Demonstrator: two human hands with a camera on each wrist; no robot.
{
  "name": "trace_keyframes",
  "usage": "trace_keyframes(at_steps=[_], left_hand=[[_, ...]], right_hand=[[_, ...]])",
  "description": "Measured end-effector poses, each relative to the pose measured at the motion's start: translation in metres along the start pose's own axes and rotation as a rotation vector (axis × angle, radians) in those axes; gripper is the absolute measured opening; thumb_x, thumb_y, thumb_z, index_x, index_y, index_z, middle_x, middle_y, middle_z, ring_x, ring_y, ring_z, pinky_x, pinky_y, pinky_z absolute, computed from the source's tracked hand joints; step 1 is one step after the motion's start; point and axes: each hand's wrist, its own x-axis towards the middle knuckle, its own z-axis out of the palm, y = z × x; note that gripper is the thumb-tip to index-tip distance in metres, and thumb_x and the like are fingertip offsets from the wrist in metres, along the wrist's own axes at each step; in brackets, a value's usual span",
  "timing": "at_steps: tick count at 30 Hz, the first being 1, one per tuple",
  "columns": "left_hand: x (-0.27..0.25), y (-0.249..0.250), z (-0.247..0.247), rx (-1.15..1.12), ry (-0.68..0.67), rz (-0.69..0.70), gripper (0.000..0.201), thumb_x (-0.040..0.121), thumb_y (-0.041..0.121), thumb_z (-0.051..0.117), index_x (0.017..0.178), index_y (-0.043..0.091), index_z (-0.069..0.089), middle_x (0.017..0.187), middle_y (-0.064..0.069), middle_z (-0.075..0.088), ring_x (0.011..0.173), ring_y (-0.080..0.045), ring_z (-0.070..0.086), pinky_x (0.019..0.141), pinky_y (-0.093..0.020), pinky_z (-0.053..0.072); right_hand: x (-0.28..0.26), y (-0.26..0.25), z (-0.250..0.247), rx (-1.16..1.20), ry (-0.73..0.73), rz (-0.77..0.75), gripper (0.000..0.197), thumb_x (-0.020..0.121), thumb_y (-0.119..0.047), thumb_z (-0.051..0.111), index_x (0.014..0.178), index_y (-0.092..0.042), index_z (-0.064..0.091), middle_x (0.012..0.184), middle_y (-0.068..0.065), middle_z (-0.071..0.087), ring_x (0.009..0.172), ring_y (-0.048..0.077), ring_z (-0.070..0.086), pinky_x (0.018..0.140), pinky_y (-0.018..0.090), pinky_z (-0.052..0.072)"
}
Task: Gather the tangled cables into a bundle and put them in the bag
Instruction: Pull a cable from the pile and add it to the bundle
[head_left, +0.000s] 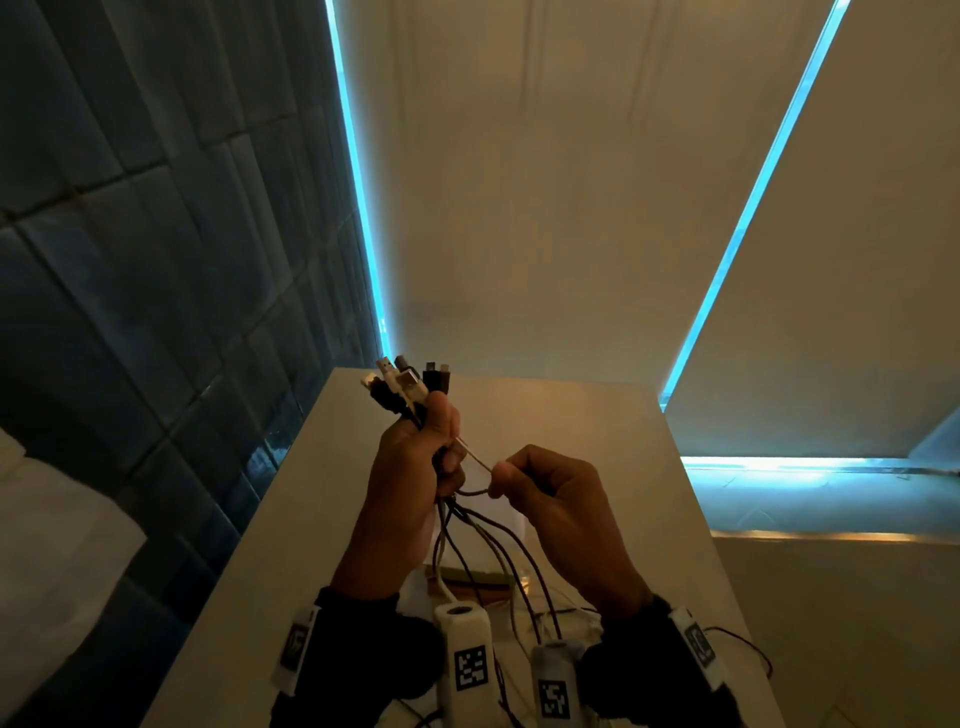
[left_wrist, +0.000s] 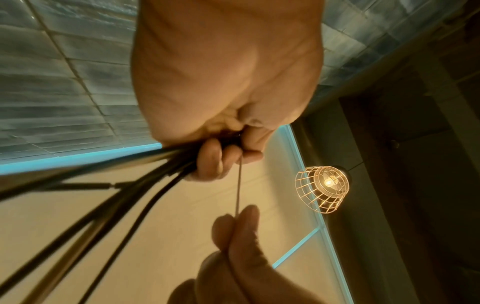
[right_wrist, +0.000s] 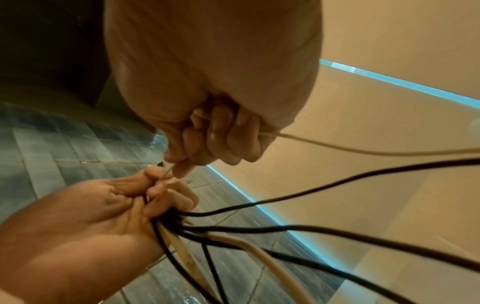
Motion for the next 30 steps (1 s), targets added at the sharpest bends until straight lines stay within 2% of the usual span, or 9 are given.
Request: trace_keyframes(at_steps=[3,5,9,11,14,18,21,25,30], left_hand=[[0.001,-0.005,0.0,-0.064,0.016,-0.01,0.031,0.094,0.032,0.041,0.071,0.012,0.047,0.059,0.004,0.054,0.061,-0.013,0.054,0.057,-0.026,0.045],[-0.001,-0.005,0.0,-0.17,-0.039,-0.028,0.031,0.091,0.035,0.042,0.071,0.011,0.044,0.057,0.001,0.049,0.057,-0.015,0.055,0.058,-0.029,0.049],[0.0,0.002,-0.003,-0.29,-0.085,-0.014,0.032,0.092,0.035,0.04,0.07,0.012,0.041,0.049,0.005,0.029,0.039,-0.007,0.025,0.04,-0.021,0.03],[0.001,0.002,-0.006,-0.321,-0.082,-0.017,0.032,0.092,0.035,0.039,0.07,0.012,0.041,0.047,0.007,0.028,0.037,-0.005,0.022,0.038,-0.018,0.022],[0.002,0.0,-0.008,-0.336,-0.073,-0.033,0.032,0.091,0.035,0.039,0.07,0.013,0.041,0.047,0.007,0.028,0.036,-0.004,0.021,0.037,-0.016,0.021],[0.003,0.001,-0.012,-0.346,-0.046,-0.03,0.031,0.09,0.036,0.04,0.07,0.013,0.041,0.046,0.008,0.028,0.035,-0.004,0.021,0.037,-0.014,0.02],[0.003,0.002,-0.015,-0.344,-0.038,-0.032,0.031,0.091,0.036,0.039,0.069,0.013,0.04,0.046,0.008,0.028,0.035,-0.004,0.021,0.037,-0.013,0.02],[0.002,0.003,-0.017,-0.324,-0.031,-0.056,0.03,0.089,0.036,0.041,0.069,0.014,0.041,0.047,0.007,0.027,0.035,-0.004,0.02,0.036,-0.014,0.019],[0.002,0.001,-0.014,-0.149,-0.01,-0.107,0.036,0.099,0.033,0.036,0.069,0.013,0.041,0.047,0.003,0.028,0.035,-0.007,0.018,0.038,-0.016,0.015]], right_hand=[[-0.002,0.005,-0.001,-0.022,-0.025,0.016,0.024,0.092,-0.021,0.061,0.07,-0.012,0.066,0.057,-0.004,0.053,0.055,0.001,0.043,0.055,0.015,0.037],[-0.002,0.011,-0.001,-0.02,-0.027,0.037,0.025,0.093,-0.019,0.06,0.069,-0.014,0.066,0.055,-0.011,0.053,0.054,0.0,0.044,0.055,0.012,0.036],[-0.004,0.035,0.0,-0.08,-0.045,0.068,0.026,0.092,-0.019,0.061,0.067,-0.015,0.065,0.056,-0.01,0.055,0.054,0.0,0.044,0.058,0.013,0.036],[-0.007,0.052,0.003,-0.107,-0.06,0.086,0.027,0.093,-0.018,0.061,0.066,-0.021,0.064,0.056,-0.013,0.056,0.055,0.001,0.047,0.059,0.018,0.041],[-0.01,0.073,0.006,-0.154,-0.064,0.113,0.028,0.092,-0.021,0.062,0.066,-0.03,0.063,0.062,-0.011,0.061,0.063,0.008,0.057,0.066,0.03,0.049],[-0.013,0.087,0.004,-0.205,-0.085,0.142,0.031,0.093,-0.019,0.061,0.064,-0.032,0.06,0.054,-0.023,0.059,0.054,-0.004,0.052,0.058,0.009,0.037],[-0.018,0.1,-0.001,-0.217,-0.106,0.196,0.031,0.093,-0.018,0.061,0.063,-0.029,0.062,0.052,-0.023,0.058,0.053,-0.005,0.052,0.058,0.008,0.037],[-0.021,0.121,-0.012,-0.314,-0.097,0.297,0.029,0.091,-0.024,0.062,0.063,-0.023,0.067,0.056,-0.008,0.059,0.054,-0.002,0.052,0.059,0.014,0.04],[-0.009,0.097,-0.025,-0.391,0.114,0.262,0.026,0.092,-0.023,0.061,0.069,-0.012,0.067,0.054,-0.008,0.055,0.051,-0.002,0.05,0.052,0.012,0.036]])
